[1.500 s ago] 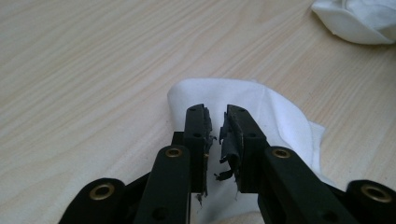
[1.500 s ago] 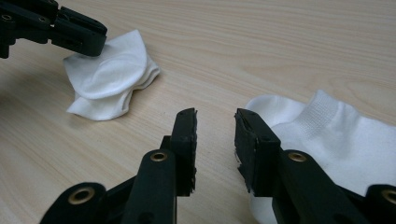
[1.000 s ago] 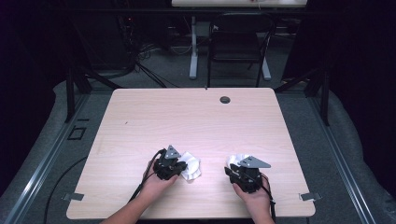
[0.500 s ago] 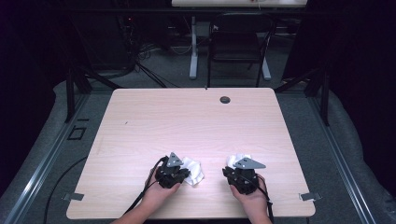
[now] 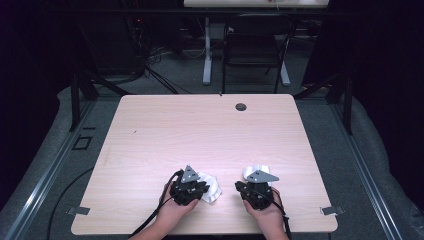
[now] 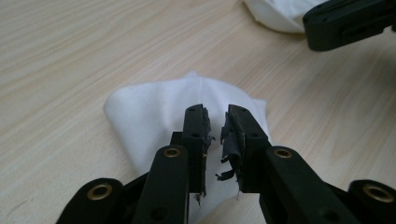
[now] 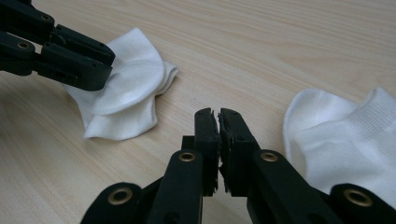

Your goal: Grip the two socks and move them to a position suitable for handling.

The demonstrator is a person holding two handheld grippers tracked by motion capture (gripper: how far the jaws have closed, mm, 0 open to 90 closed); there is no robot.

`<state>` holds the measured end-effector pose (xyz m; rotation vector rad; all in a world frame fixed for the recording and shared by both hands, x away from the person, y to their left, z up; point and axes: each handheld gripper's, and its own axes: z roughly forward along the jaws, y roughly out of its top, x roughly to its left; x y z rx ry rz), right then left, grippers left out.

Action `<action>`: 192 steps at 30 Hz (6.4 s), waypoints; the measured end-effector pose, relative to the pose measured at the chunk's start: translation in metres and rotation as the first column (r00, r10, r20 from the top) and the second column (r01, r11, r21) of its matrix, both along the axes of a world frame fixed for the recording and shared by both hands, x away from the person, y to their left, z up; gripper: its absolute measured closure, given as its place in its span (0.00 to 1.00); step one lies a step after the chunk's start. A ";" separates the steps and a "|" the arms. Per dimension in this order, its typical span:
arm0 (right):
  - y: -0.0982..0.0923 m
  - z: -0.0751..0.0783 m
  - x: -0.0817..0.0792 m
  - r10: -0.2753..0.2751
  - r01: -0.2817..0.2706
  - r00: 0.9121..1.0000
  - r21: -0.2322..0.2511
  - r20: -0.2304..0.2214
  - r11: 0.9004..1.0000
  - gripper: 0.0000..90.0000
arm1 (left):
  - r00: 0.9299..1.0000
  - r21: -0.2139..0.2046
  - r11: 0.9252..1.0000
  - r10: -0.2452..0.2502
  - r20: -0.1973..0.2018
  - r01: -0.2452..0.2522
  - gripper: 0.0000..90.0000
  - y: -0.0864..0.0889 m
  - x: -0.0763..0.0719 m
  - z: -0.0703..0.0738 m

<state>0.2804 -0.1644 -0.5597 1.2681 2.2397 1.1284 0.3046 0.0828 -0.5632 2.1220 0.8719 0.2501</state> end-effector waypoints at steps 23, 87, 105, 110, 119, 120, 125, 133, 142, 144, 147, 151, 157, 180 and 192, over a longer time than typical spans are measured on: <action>-0.004 0.001 0.001 -0.006 0.006 1.000 0.020 0.002 1.000 0.94 | 0.999 0.058 0.998 -0.030 0.041 0.028 0.79 -0.036 -0.004 -0.011; 0.043 -0.017 0.005 0.177 -0.183 0.977 -0.043 -0.118 0.982 1.00 | 0.991 -0.051 0.990 0.135 0.019 -0.134 1.00 0.083 -0.001 0.024; 0.038 -0.016 0.002 0.152 -0.160 0.979 -0.046 -0.132 0.986 1.00 | 0.989 0.008 0.990 0.143 -0.044 -0.143 0.95 0.099 -0.016 0.003; 0.039 -0.016 0.001 0.153 -0.160 0.979 -0.045 -0.132 0.986 1.00 | 0.987 0.011 0.987 0.162 -0.021 -0.162 0.90 0.103 -0.016 0.006; 0.038 -0.015 0.001 0.153 -0.162 0.979 -0.056 -0.131 0.985 1.00 | 0.989 -0.018 0.989 0.146 0.032 -0.145 0.87 0.102 -0.011 0.010; 0.038 -0.015 0.001 0.154 -0.162 0.979 -0.056 -0.131 0.985 1.00 | 0.990 -0.030 0.990 0.137 0.029 -0.136 0.87 0.101 -0.011 0.011; 0.038 -0.015 0.001 0.152 -0.160 0.979 -0.054 -0.135 0.986 1.00 | 0.995 -0.015 0.995 0.098 0.006 -0.098 0.86 0.092 -0.009 0.006; 0.035 -0.015 0.001 0.150 -0.159 0.979 -0.052 -0.141 0.986 1.00 | 0.993 0.048 0.993 0.113 -0.026 -0.112 0.86 0.093 -0.011 -0.009; 0.032 -0.015 0.000 0.139 -0.147 0.979 -0.042 -0.152 0.988 1.00 | 0.993 0.071 0.991 0.116 -0.031 -0.114 0.84 0.091 -0.016 -0.015; 0.032 -0.015 0.000 0.138 -0.146 0.979 -0.043 -0.152 0.988 1.00 | 0.993 0.076 0.991 0.115 -0.026 -0.112 0.84 0.091 -0.017 -0.015; 0.032 -0.015 0.000 0.136 -0.144 0.978 -0.042 -0.159 0.989 1.00 | 0.992 0.075 0.990 0.120 -0.027 -0.118 0.84 0.091 -0.019 -0.015; 0.031 -0.014 0.000 0.138 -0.146 0.978 -0.042 -0.159 0.988 1.00 | 0.993 0.082 0.990 0.119 -0.026 -0.116 0.83 0.091 -0.021 -0.015; 0.032 -0.014 -0.001 0.140 -0.149 0.977 -0.042 -0.163 0.988 1.00 | 0.992 0.079 0.990 0.119 -0.028 -0.117 0.83 0.090 -0.023 -0.015; -0.026 0.011 0.009 -0.053 0.053 0.998 0.029 0.024 0.998 0.69 | 0.993 0.015 0.994 0.106 0.050 -0.107 0.55 0.103 -0.001 -0.007; -0.044 0.003 0.016 -0.147 0.147 0.989 0.016 0.014 0.989 0.67 | 0.986 0.010 0.987 0.162 0.041 -0.163 0.62 0.107 0.004 -0.004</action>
